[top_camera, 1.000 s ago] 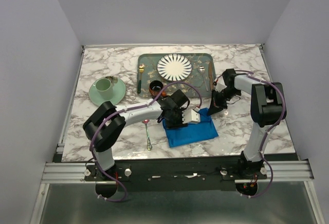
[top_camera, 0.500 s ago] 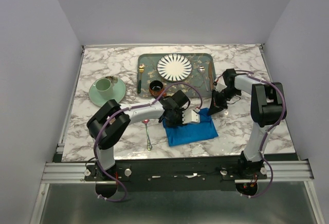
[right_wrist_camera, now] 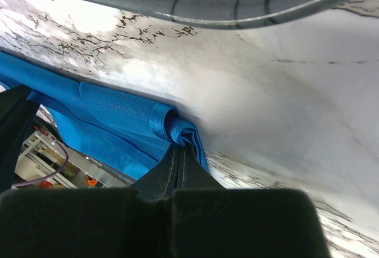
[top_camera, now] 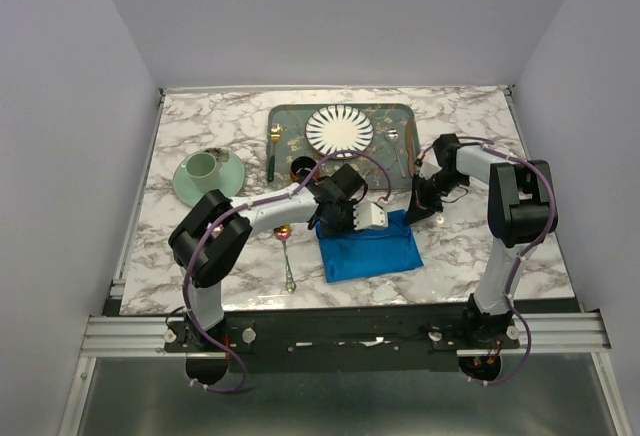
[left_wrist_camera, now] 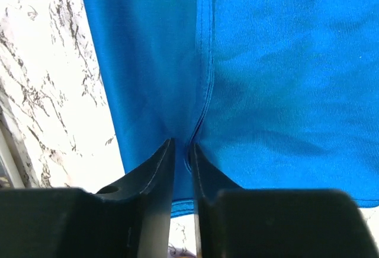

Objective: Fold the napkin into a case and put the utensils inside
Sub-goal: Smooth out the 2/3-rectangle-folded napkin at the center of the board.

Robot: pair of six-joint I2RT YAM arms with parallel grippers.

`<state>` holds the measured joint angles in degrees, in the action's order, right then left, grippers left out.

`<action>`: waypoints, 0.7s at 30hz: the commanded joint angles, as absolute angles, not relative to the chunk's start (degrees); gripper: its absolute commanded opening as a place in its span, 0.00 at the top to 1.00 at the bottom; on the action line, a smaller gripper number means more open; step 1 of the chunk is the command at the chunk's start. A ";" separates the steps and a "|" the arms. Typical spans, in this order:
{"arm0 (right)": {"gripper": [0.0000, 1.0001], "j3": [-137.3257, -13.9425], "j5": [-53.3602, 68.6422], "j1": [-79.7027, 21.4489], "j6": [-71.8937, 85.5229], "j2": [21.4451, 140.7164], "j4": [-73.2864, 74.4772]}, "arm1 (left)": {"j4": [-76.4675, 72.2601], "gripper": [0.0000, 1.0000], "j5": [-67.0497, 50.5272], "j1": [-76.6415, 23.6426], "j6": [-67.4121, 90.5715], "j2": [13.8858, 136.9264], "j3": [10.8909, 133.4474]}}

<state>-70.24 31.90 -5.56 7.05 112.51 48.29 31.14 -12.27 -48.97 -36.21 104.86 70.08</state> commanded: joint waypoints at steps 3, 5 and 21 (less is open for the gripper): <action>0.99 -71.54 29.71 -5.89 6.68 113.47 48.87 | 32.43 0.87 -14.93 -48.60 -37.09 105.82 72.07; 0.99 -71.54 29.88 -5.89 6.77 113.47 48.87 | 33.48 0.99 -16.16 -48.60 -37.53 105.64 72.33; 0.99 -72.16 28.48 -5.89 7.21 113.12 48.95 | 39.73 1.00 -27.85 -48.60 -34.28 103.88 74.09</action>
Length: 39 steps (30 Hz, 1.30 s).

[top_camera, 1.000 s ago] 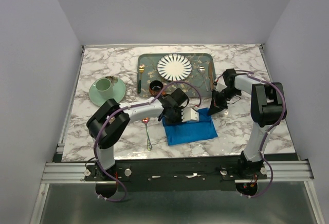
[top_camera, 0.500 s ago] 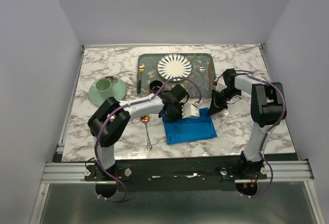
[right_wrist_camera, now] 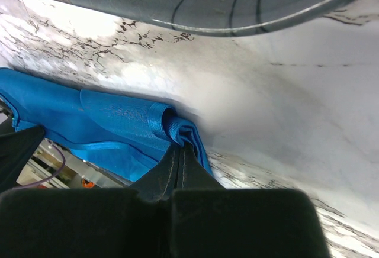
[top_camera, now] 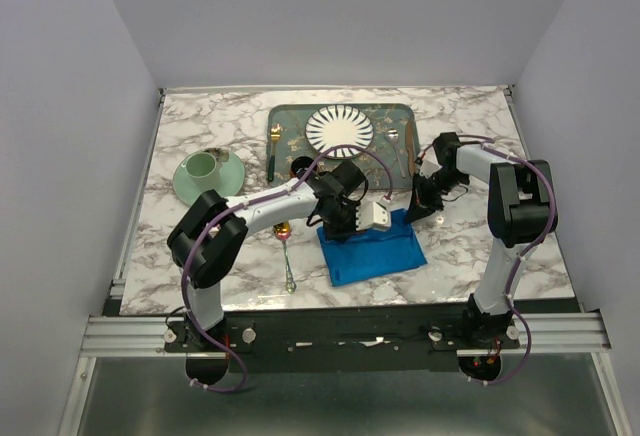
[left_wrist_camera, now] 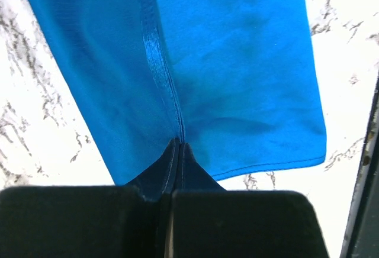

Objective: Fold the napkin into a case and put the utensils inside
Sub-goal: Smooth out the 2/3-rectangle-folded napkin at the center of the board.

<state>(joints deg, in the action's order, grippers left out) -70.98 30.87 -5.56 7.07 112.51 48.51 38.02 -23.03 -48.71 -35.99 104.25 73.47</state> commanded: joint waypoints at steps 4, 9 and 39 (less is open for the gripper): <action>0.99 -72.16 27.86 -5.89 7.56 112.85 48.87 | 38.06 1.00 -29.70 -48.60 -30.86 105.38 73.65; 0.99 -72.07 27.07 -5.89 7.47 112.68 48.96 | 36.56 1.00 -29.80 -48.69 -28.56 109.15 71.99; 0.99 -67.76 26.37 -5.80 4.83 108.80 51.15 | 46.49 1.00 -26.63 -45.88 -36.39 107.32 79.89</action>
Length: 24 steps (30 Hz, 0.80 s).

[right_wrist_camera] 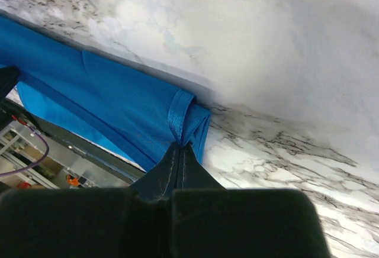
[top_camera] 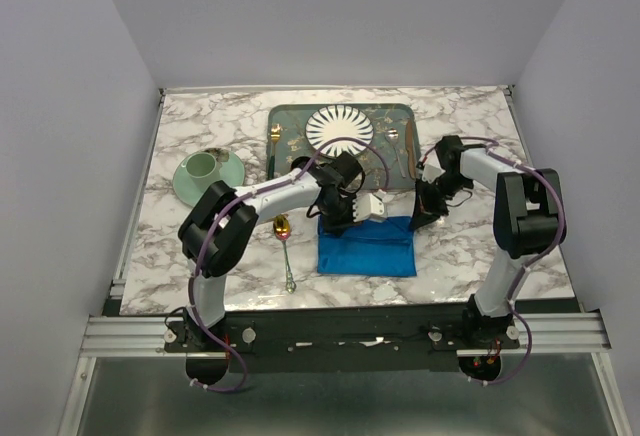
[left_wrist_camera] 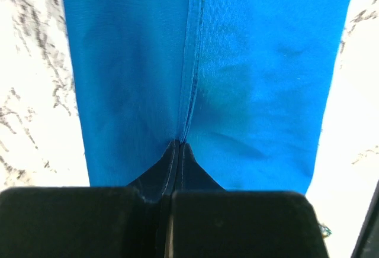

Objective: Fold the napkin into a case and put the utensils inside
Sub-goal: Smooth out the 2/3-rectangle-folded napkin at the center of the board.

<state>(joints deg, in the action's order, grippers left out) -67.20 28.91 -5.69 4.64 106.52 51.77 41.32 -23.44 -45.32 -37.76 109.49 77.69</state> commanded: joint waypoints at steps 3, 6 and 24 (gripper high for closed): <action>0.99 -67.85 25.40 -5.80 5.45 109.51 50.98 | 46.85 1.00 -27.77 -46.58 -36.04 106.79 78.23; 0.99 -68.38 24.79 -5.80 5.97 110.13 51.06 | 46.23 1.00 -27.95 -46.85 -35.51 107.84 76.21; 0.59 -76.90 30.05 -5.54 0.80 102.84 57.47 | 42.63 1.00 -22.95 -46.76 -37.35 114.78 73.65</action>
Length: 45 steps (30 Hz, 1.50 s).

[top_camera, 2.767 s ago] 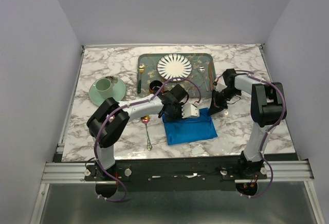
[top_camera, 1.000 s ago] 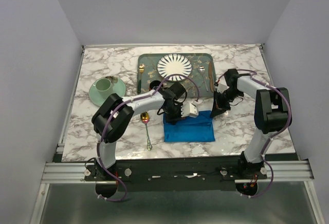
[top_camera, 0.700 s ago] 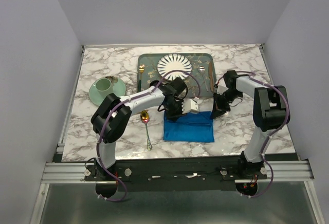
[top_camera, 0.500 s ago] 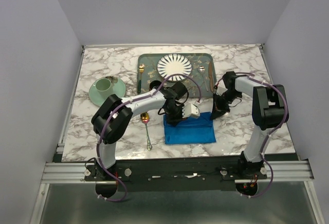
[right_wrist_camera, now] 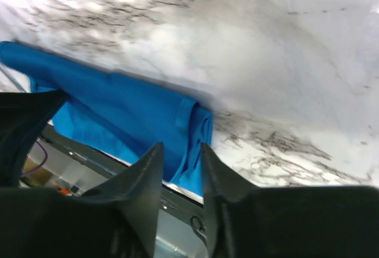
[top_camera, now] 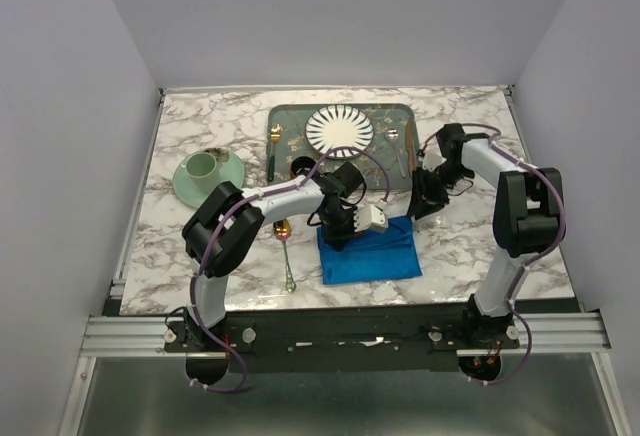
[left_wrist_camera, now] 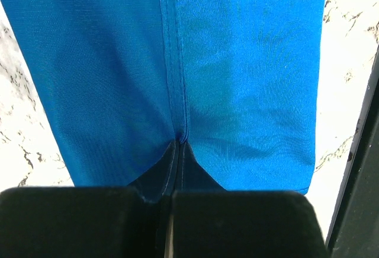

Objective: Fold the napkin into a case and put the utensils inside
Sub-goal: Smooth out the 2/3-rectangle-folded napkin at the center of the board.

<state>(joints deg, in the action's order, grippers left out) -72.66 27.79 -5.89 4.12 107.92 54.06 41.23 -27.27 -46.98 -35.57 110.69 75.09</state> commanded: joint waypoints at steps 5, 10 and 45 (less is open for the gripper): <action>0.59 -78.05 34.96 -5.62 0.44 100.64 56.96 | 42.63 1.00 -20.39 -45.71 -38.76 115.75 74.27; 0.61 -76.73 40.78 -7.46 2.63 100.64 54.23 | 42.72 1.00 -18.90 -45.09 -39.90 116.46 76.37; 0.80 -66.62 26.90 -10.46 0.53 108.55 44.82 | 9.96 0.01 -26.46 -36.65 13.51 84.65 64.81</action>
<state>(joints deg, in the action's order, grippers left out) -67.92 31.22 -9.58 2.83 109.93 48.01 26.79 -26.33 -36.45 -9.98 88.88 71.48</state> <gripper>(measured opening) 0.204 0.985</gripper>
